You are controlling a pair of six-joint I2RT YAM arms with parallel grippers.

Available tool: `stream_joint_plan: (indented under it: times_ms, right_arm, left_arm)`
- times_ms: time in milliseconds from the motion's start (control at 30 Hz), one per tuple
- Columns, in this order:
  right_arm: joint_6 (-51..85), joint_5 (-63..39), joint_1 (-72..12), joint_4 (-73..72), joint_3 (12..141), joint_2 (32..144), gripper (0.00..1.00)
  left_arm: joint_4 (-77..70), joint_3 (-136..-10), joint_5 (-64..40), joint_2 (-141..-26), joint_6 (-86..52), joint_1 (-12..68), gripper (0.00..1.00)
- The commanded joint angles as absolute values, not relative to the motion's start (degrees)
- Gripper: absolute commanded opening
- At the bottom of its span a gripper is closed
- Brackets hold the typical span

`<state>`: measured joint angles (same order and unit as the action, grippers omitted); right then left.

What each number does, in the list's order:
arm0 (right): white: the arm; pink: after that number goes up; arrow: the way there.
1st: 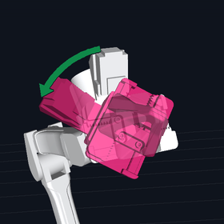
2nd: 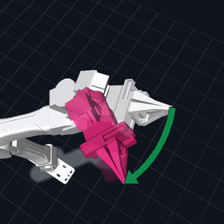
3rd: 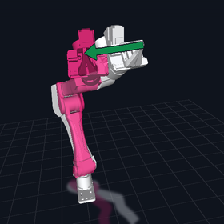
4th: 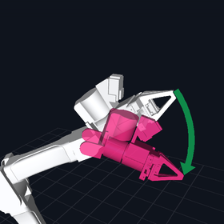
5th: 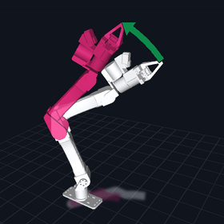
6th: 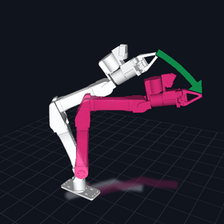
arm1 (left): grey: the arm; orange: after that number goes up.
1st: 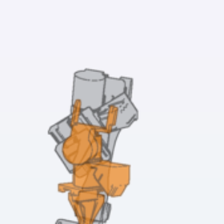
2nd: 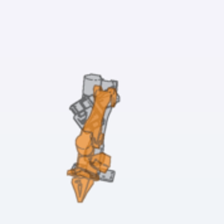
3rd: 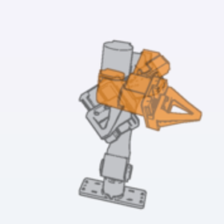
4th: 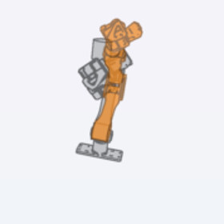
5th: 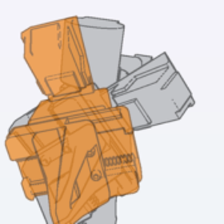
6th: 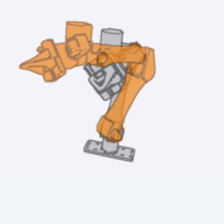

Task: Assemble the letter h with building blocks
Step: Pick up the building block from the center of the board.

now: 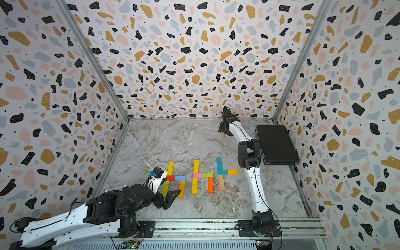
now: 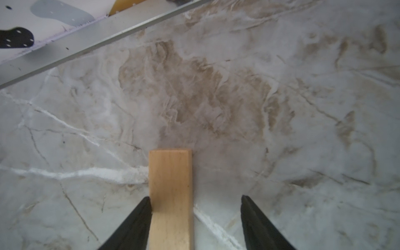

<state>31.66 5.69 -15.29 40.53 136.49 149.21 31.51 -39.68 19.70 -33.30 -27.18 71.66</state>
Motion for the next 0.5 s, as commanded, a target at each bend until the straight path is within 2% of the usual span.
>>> stream_joint_plan:
  times_ms: [0,200,300,400,467]
  right_arm:
    - [29.3,4.8,-15.6,47.4,137.7,149.5,0.68]
    - [27.3,-1.8,-15.7,37.4,129.2,145.5,0.73]
    - [27.8,-0.7,-15.7,41.2,132.6,146.9,0.65]
    - [27.7,0.5,-15.7,48.9,139.2,150.7,0.53]
    - [27.7,2.5,-15.7,52.5,140.5,151.8,0.41]
  left_arm:
    - [30.4,-40.6,19.7,-33.5,-25.8,71.2,0.99]
    - [29.8,-40.1,19.8,-33.9,-25.5,71.1,0.99]
    - [29.9,-40.2,19.9,-34.3,-25.4,71.1,0.99]
    - [29.9,-40.3,20.0,-34.4,-25.4,71.1,0.99]
    - [30.0,-40.3,20.0,-34.3,-25.6,71.1,0.99]
